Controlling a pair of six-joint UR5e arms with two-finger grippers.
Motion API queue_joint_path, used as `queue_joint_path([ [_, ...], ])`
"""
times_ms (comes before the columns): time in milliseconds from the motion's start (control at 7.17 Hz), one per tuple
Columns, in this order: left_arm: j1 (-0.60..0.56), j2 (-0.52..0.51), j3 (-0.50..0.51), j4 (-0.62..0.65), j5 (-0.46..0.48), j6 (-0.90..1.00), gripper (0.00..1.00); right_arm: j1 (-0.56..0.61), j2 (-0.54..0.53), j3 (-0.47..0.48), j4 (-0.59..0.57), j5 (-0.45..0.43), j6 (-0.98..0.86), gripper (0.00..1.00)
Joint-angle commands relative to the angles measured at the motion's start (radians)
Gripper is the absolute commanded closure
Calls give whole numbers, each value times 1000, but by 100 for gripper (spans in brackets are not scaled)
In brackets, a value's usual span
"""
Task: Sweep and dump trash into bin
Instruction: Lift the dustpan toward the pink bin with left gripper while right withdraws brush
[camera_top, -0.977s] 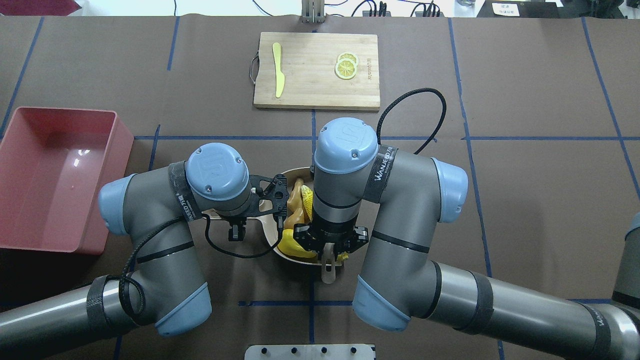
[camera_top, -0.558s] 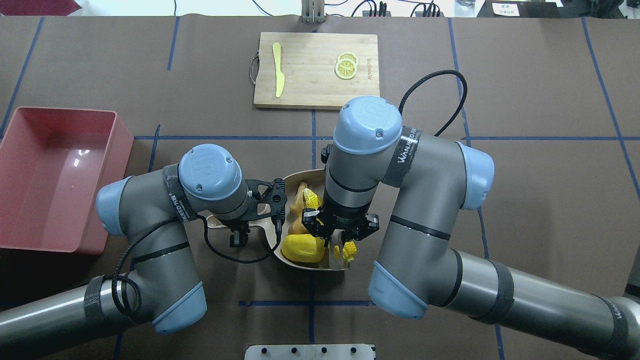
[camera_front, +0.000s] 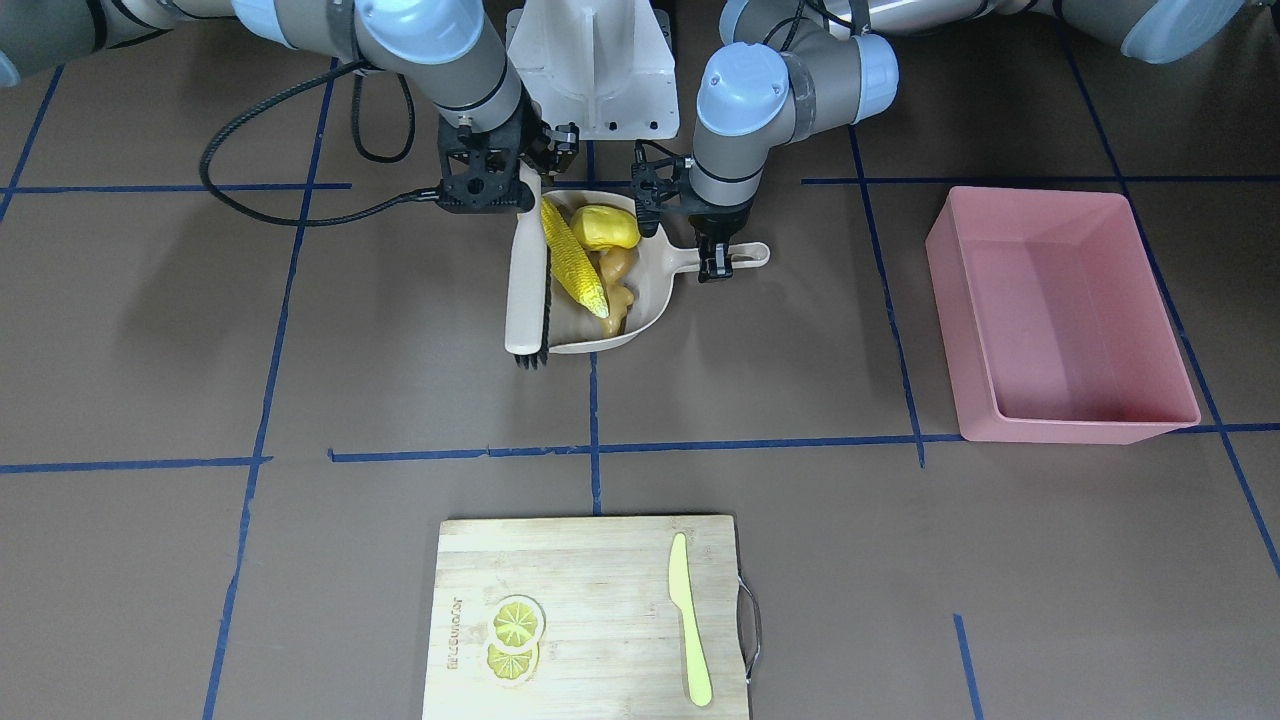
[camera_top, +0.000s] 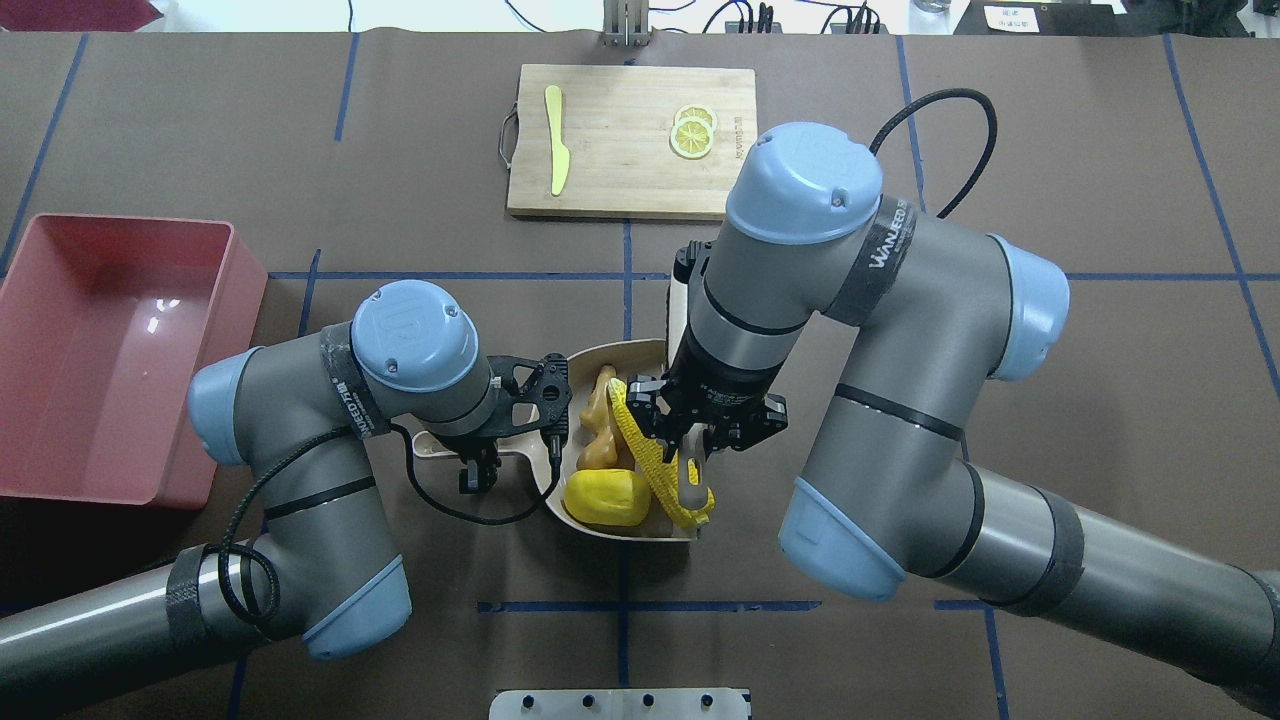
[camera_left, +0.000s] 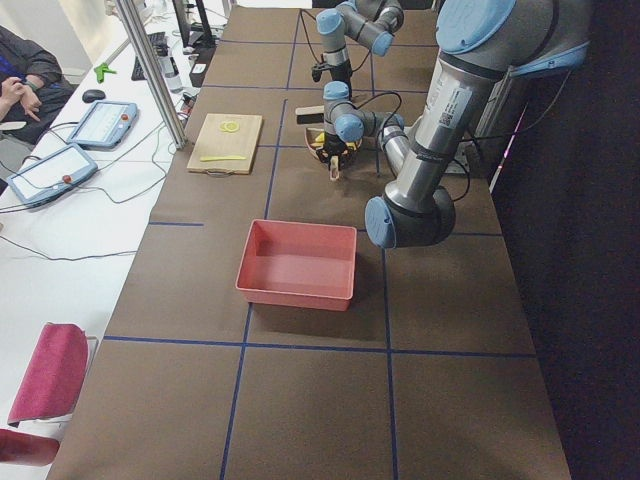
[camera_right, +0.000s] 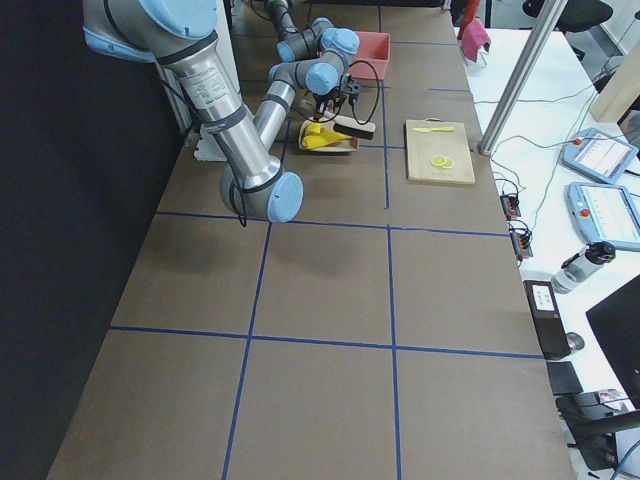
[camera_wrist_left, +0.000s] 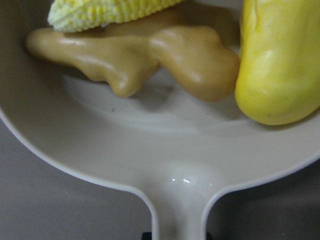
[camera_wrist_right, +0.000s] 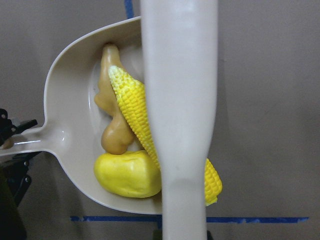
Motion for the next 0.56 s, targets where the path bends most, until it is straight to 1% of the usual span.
queue_joint_path([
  [0,-23,-1,1,-3,-65,-17,100,28,-63,68,-1,17,-4,100],
  [140,-27,-4,1,-32,-74,-22,100,31,-67,69,-1,16,-6,100],
  [279,-33,1,10,-103,-76,-50,100,57,-83,79,-1,17,-9,100],
  [419,-43,1,16,-122,-100,-55,100,69,-128,125,-4,17,-10,100],
])
